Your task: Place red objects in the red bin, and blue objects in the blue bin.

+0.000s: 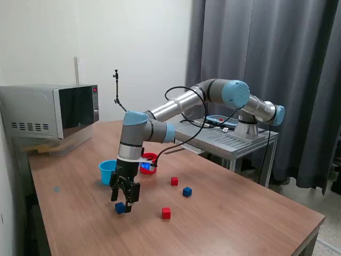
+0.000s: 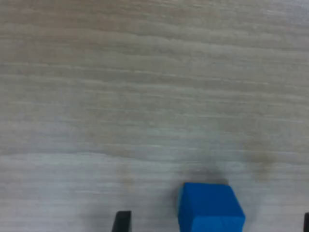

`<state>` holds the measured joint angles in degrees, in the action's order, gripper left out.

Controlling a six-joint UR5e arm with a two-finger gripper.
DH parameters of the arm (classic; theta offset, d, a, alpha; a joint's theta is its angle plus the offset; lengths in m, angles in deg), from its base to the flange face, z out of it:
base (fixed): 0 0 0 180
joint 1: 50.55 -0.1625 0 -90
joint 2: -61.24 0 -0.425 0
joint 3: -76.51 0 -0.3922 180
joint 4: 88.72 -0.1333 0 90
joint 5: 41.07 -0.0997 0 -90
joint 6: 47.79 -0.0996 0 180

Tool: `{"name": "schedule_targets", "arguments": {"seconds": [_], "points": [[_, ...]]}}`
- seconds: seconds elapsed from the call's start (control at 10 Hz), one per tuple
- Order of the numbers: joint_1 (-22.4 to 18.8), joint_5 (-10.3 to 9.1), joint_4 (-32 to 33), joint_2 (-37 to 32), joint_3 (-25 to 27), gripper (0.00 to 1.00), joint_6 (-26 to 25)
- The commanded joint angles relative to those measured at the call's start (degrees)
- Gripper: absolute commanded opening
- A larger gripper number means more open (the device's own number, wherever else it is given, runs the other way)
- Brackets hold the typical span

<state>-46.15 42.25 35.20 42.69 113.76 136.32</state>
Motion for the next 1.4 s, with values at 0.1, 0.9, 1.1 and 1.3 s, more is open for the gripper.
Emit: {"name": "schedule_targets", "arguments": {"seconds": [0.1, 0.9, 1.1, 1.3], "points": [[0.0, 0.0, 0.0, 0.0, -0.07, 1.0, -0.06], [0.0, 0.0, 0.0, 0.0, 0.28, 0.0, -0.24], [0.0, 0.87, 0.0, -0.69, 0.1, 0.0, -0.42], [0.0, 3.51, 0.0, -3.93, 1.94, 0.0, -0.42]]}}
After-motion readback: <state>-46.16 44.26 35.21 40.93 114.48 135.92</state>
